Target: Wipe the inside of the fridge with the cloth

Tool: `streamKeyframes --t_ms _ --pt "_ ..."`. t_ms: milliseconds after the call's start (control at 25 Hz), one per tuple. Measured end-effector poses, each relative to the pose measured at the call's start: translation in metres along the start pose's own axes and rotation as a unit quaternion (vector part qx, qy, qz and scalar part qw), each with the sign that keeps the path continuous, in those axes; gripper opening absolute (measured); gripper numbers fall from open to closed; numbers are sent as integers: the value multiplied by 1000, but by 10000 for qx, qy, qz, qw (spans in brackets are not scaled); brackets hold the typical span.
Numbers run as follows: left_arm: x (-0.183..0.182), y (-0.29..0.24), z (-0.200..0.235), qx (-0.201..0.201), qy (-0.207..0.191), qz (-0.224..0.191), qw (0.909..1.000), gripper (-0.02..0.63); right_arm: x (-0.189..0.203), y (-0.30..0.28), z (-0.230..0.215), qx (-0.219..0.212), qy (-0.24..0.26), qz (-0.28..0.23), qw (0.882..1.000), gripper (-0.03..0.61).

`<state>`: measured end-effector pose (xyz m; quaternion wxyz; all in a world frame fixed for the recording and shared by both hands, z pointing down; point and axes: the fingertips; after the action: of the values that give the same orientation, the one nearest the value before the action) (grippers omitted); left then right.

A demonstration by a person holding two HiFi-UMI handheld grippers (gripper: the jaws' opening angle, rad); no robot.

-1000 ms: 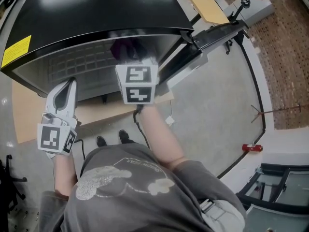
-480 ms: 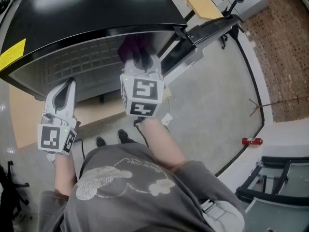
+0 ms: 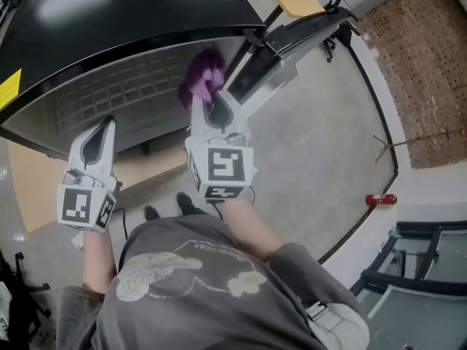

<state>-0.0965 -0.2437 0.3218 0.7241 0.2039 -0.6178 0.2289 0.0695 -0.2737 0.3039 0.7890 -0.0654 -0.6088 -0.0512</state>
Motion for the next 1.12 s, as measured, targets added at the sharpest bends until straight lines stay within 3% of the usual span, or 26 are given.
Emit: streamKeyframes --t_ms 160,280,360,480,600,800,1120 --pt "15 4 -1 18 -6 113 9999 17 -10 9 39 -730 229 -604 9952 44" --pt "31 18 7 -133 61 231 9996 17 -14 16 85 -1571 229 -958 9827 44" --pt "41 33 17 -395 111 280 9988 17 -10 24 122 -2264 364 -1070 9675 43" --pt "57 57 33 -811 105 327 9961 18 16 36 176 -3315 780 -844 9364 43" --pt "72 76 51 -1152 147 337 9927 18 52 36 219 -3894 1048 -611 9130 44" --pt "85 102 77 -1639 279 356 9854 17 99 -3 261 -4023 1201 -280 9072 44" --pt "86 121 103 -2058 319 340 9775 18 100 -84 298 -3744 1362 -284 9168 44"
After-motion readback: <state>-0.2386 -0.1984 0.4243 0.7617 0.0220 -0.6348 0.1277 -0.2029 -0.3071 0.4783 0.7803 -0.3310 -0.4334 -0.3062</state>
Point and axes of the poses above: the fingertips, and each gripper's own axes: y backward along the fingers, z to its left, x out of its underside, and after that the axes turned 8 degrees about y, right-handed
